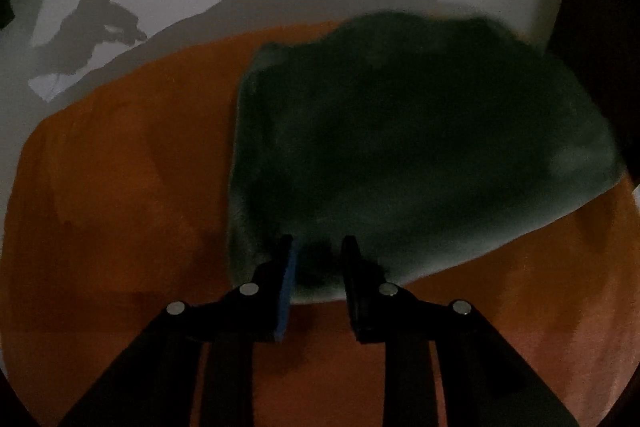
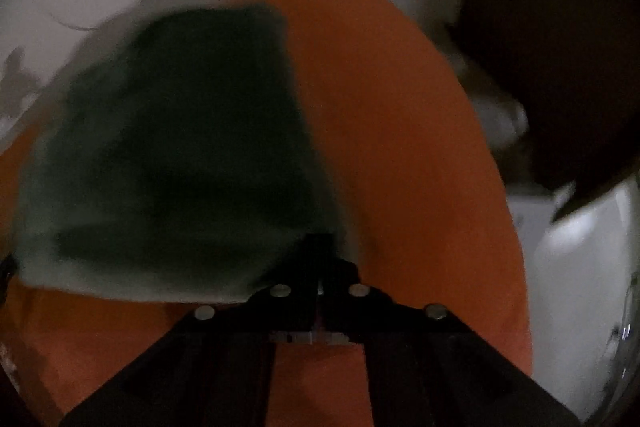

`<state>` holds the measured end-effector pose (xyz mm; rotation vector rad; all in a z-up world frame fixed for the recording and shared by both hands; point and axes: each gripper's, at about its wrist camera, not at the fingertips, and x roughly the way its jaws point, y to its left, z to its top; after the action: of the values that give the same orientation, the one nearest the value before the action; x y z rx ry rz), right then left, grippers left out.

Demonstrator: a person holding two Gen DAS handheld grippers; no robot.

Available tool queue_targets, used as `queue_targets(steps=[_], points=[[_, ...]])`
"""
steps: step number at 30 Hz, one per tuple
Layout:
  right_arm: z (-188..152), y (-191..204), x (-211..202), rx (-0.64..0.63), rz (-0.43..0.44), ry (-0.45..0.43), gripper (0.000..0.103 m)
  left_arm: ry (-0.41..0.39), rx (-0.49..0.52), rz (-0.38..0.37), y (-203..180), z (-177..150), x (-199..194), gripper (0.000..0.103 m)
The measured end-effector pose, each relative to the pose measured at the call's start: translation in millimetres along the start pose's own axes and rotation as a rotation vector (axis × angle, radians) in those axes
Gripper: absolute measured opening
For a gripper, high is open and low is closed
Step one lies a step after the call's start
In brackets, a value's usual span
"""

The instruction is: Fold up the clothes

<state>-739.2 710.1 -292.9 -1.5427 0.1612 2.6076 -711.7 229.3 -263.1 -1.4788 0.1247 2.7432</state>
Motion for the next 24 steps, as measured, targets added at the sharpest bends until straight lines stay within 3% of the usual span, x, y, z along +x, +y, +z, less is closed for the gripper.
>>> queue_targets(steps=[1, 3, 4, 6, 8, 10, 13, 16, 24], points=[[-1, 26, -18, -0.049, -0.004, -0.017, 0.004, 0.006, -0.027, -0.021, 0, 1, -13, 0.032], [-5, 81, -47, -0.104, -0.014, -0.001, 0.021, 0.019, -0.078, -0.071, 2, -8, -38, 0.043], [-7, 104, -59, -0.105, 0.006, 0.003, 0.024, 0.029, -0.106, -0.095, 6, -10, -52, 0.047], [-11, 145, -86, -0.081, 0.084, 0.002, 0.031, 0.043, -0.124, -0.11, 24, -6, -55, 0.048], [-22, 182, -106, -0.067, 0.108, 0.013, 0.036, 0.051, -0.131, -0.12, 27, -13, -82, 0.049], [-38, 213, -124, -0.053, 0.132, 0.028, 0.042, 0.061, -0.128, -0.109, 44, -16, -98, 0.056], [-54, 255, -142, -0.034, 0.131, 0.071, 0.048, 0.122, -0.088, -0.105, 50, -26, -119, 0.059], [-74, 295, -160, -0.041, 0.125, 0.101, 0.054, 0.096, -0.073, -0.068, 68, -44, -150, 0.059], [-143, 349, -264, -0.005, 0.154, 0.043, 0.072, 0.088, -0.066, -0.099, 92, -99, -237, 0.059]])
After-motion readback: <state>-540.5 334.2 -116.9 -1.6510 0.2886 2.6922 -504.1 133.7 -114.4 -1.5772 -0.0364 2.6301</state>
